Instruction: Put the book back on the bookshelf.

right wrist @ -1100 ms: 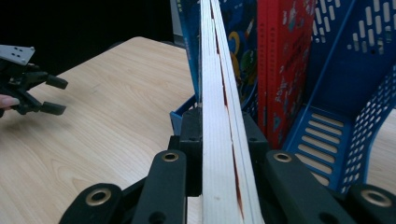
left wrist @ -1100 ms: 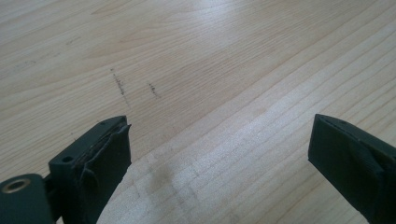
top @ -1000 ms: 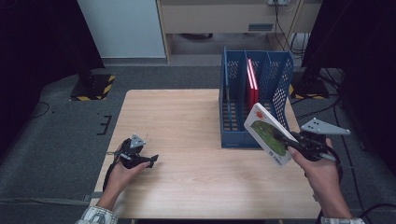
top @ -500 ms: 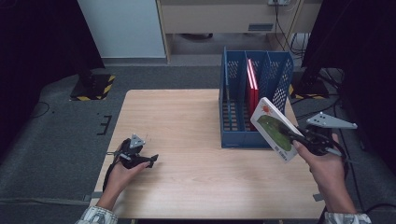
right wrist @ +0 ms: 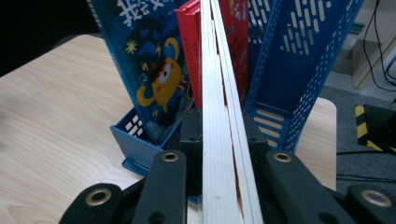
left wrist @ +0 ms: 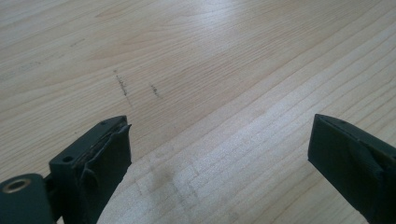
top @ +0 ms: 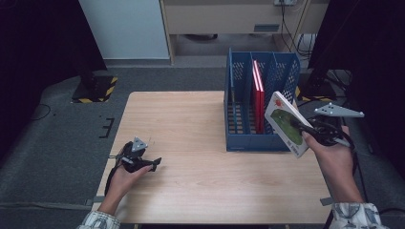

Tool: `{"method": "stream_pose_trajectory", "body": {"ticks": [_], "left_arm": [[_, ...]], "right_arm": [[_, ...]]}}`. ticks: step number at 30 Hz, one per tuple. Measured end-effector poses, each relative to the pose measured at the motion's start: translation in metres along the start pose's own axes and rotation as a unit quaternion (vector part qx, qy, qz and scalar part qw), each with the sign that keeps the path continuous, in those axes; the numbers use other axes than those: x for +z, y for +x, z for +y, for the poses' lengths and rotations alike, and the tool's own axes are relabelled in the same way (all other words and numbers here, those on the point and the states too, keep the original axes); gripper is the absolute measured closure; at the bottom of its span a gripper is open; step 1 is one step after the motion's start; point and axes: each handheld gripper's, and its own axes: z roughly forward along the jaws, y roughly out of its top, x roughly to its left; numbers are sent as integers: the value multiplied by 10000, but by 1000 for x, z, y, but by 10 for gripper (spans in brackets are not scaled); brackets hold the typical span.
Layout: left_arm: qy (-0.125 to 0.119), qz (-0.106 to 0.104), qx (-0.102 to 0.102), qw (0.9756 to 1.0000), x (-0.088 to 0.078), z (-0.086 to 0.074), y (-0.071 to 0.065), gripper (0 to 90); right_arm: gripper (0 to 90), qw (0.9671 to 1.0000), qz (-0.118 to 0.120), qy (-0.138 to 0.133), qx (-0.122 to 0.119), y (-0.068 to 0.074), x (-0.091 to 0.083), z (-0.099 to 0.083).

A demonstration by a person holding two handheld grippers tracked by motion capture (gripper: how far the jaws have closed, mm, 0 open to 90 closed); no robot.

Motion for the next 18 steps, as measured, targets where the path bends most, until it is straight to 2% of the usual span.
{"method": "stream_pose_trajectory", "body": {"ticks": [18], "left_arm": [[-13,-4,12,10000,-1,1,-1,52]], "right_arm": [[767,9986,-422,207,227,-23,24,12]]}}
